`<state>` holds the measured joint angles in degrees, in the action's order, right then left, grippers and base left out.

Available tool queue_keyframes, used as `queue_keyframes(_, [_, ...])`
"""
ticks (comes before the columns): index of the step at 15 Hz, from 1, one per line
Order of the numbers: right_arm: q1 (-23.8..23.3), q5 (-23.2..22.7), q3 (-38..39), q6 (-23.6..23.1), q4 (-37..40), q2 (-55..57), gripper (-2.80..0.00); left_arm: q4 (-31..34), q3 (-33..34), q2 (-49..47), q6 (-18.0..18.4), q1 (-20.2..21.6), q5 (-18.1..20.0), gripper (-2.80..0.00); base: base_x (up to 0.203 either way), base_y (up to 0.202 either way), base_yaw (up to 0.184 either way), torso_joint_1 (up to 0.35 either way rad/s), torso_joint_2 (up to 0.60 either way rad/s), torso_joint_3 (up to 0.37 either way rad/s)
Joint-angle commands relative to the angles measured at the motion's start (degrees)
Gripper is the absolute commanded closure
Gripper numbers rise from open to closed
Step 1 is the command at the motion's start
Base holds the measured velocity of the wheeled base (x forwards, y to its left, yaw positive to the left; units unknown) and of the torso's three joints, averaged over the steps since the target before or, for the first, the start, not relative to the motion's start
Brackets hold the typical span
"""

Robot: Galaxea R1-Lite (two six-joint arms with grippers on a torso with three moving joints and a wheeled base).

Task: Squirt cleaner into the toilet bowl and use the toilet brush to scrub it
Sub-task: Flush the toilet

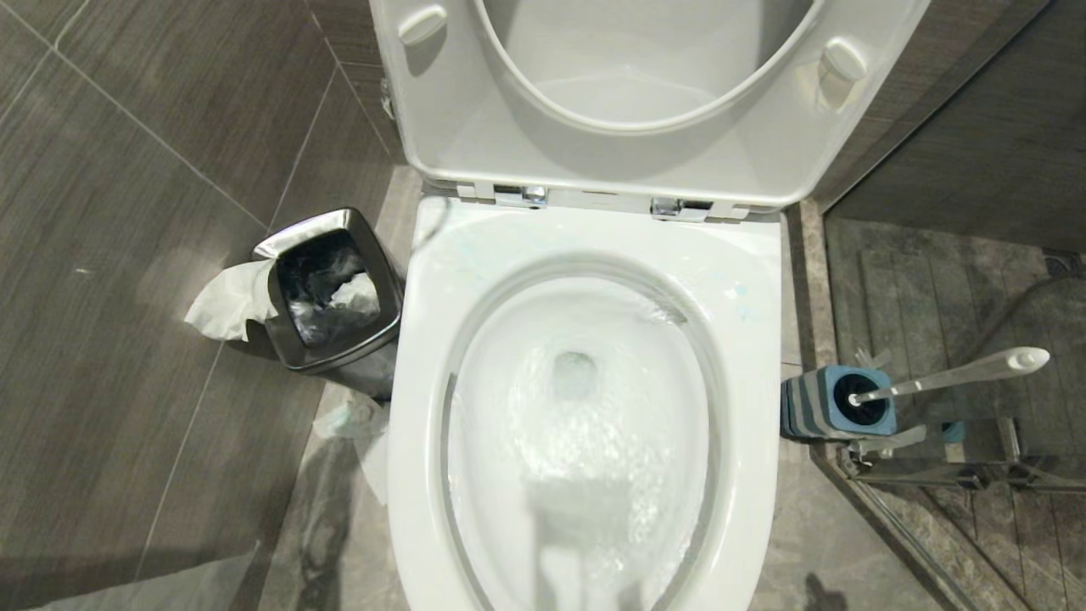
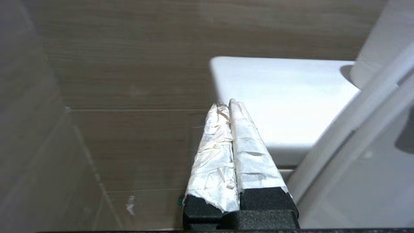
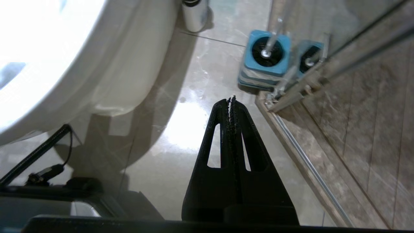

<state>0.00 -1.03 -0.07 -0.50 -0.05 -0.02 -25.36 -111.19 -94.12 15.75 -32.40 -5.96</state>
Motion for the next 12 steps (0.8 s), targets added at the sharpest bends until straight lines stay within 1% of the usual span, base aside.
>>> queue_keyframes(1, [0.0,-0.03,-0.01,-0.03,-0.04,0.02,0.0,2.6,0.01,5.47,1.33,0.01,-0.47,0.0,0.0,0.0,0.0,0.0,0.0,0.0])
queue_keyframes(6, [0.0,-0.03,-0.01,-0.03,-0.04,0.02,0.0,6.18,0.1,9.72,2.61,0.41,-0.98,0.0,0.0,0.0,0.0,0.0,0.0,0.0])
queue_keyframes(7, [0.0,-0.03,0.05,-0.03,-0.04,0.02,0.0,8.11,0.1,11.07,2.62,0.41,-1.47,0.0,0.0,0.0,0.0,0.0,0.0,0.0])
queue_keyframes(8, [0.0,-0.03,-0.01,-0.03,-0.04,0.02,0.0,11.76,0.1,12.36,2.59,0.41,-2.33,0.0,0.0,0.0,0.0,0.0,0.0,0.0])
queue_keyframes(9, [0.0,-0.03,-0.01,-0.03,-0.04,0.02,0.0,17.47,0.1,14.22,2.43,0.41,-3.2,0.0,0.0,0.0,0.0,0.0,0.0,0.0])
queue_keyframes(12, [0.0,-0.03,-0.01,-0.03,-0.04,0.02,0.0,38.07,0.04,20.39,1.18,0.49,-4.02,0.0,0.0,0.0,0.0,0.0,0.0,0.0])
